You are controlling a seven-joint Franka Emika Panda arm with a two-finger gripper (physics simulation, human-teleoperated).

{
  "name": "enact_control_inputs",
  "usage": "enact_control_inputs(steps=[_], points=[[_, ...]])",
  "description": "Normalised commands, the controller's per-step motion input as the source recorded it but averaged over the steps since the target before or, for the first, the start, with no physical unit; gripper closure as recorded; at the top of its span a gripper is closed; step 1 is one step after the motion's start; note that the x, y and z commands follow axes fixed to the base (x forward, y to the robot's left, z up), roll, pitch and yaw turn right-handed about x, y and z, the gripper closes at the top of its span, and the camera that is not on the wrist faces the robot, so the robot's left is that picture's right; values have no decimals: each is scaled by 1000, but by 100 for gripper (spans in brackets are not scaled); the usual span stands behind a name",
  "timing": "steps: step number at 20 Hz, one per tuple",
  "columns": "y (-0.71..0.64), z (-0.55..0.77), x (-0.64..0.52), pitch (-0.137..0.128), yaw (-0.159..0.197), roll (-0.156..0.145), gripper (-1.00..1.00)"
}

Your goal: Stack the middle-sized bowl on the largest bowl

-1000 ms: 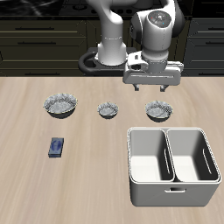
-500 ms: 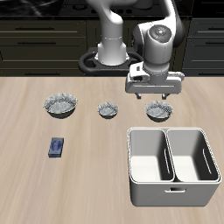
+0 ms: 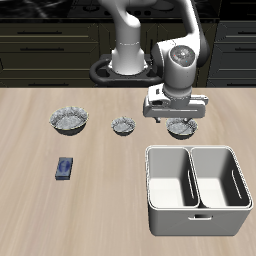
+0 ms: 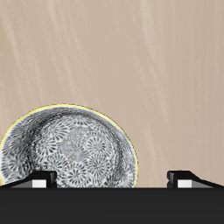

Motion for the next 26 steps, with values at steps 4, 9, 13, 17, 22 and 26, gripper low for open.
enact_control_inputs(steps=[4, 9, 13, 17, 22, 26], points=[[-47, -270, 26, 46, -13, 7, -100], [-101, -237, 45, 45, -28, 12, -100], [36, -246, -60, 35, -30, 81, 100], [29, -96, -54, 9, 30, -6, 100], [-5, 161, -73, -13, -11, 10, 100], [-39, 158, -22, -26, 9, -7, 100]])
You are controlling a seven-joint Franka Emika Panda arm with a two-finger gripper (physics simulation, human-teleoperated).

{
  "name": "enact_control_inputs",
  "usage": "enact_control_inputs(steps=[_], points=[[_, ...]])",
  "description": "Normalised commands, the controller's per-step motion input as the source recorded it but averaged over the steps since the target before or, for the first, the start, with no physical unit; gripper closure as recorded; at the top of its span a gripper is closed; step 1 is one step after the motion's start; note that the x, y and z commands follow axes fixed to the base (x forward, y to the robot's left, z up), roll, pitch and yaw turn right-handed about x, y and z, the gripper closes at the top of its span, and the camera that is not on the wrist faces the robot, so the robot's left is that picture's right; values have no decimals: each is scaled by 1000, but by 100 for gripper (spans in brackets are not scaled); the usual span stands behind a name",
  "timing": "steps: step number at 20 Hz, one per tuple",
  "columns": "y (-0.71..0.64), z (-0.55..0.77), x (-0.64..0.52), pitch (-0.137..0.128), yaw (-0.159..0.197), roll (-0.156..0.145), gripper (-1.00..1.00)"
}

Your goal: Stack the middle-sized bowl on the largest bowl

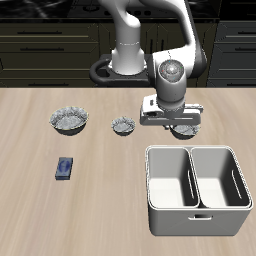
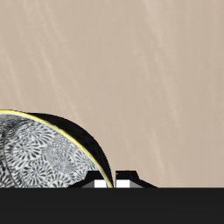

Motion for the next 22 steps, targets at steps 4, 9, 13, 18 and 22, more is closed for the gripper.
enact_control_inputs(steps=[4, 9, 13, 18, 22], points=[[-75, 231, 25, -29, 13, -12, 100], [-56, 444, -29, -57, 14, -1, 100], [-57, 454, -48, -70, 21, -6, 100], [-56, 190, 26, -25, 23, 0, 100], [-115, 77, 9, 36, 3, 30, 100]])
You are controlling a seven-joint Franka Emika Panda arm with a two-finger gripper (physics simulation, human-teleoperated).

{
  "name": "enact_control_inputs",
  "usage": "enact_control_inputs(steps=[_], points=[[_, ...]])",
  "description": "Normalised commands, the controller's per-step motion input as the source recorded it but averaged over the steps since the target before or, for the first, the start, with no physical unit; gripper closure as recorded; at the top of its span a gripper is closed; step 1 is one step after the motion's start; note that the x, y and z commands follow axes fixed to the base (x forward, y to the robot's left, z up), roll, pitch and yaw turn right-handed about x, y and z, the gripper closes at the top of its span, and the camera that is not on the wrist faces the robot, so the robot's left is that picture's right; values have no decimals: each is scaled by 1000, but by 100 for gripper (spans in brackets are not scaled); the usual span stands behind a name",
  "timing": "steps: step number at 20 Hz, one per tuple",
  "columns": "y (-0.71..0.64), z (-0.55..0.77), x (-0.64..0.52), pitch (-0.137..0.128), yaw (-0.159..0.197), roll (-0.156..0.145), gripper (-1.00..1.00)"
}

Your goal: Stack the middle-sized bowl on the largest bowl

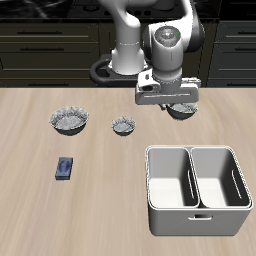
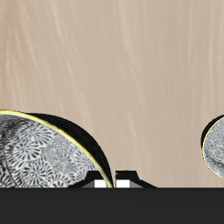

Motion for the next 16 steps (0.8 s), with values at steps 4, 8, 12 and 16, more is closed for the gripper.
enact_control_inputs(steps=[4, 8, 12, 16], points=[[-265, 210, -46, -45, 47, -8, 100], [-377, 188, -32, -11, 31, -29, 100], [-413, 174, -66, 6, 15, -9, 100], [-463, 158, -24, -19, 49, -46, 100]])
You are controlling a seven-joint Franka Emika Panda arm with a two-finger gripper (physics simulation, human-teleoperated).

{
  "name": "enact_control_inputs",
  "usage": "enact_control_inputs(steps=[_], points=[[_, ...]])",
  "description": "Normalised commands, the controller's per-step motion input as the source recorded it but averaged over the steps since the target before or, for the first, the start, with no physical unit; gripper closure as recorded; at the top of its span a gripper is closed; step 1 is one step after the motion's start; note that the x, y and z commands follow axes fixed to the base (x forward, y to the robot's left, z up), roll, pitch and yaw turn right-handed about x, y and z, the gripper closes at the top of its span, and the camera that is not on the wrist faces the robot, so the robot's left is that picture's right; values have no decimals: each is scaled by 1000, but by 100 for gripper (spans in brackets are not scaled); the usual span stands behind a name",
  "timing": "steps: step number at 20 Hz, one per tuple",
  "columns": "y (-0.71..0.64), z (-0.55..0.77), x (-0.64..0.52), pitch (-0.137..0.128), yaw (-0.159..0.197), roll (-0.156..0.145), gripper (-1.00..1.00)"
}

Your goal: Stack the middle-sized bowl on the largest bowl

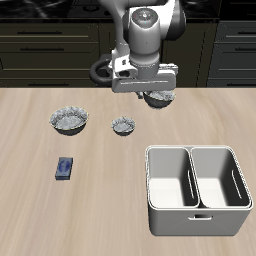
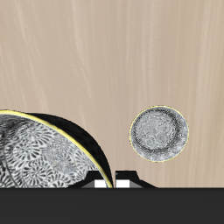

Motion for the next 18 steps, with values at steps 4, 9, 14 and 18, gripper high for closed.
enact_control_inputs(steps=[4, 9, 14, 18], points=[[-477, 153, 21, -16, 48, -40, 100], [-511, 172, -14, -37, 17, -57, 100], [-495, 73, 0, -3, -12, -47, 100], [-552, 19, -2, -2, 10, -42, 100]])
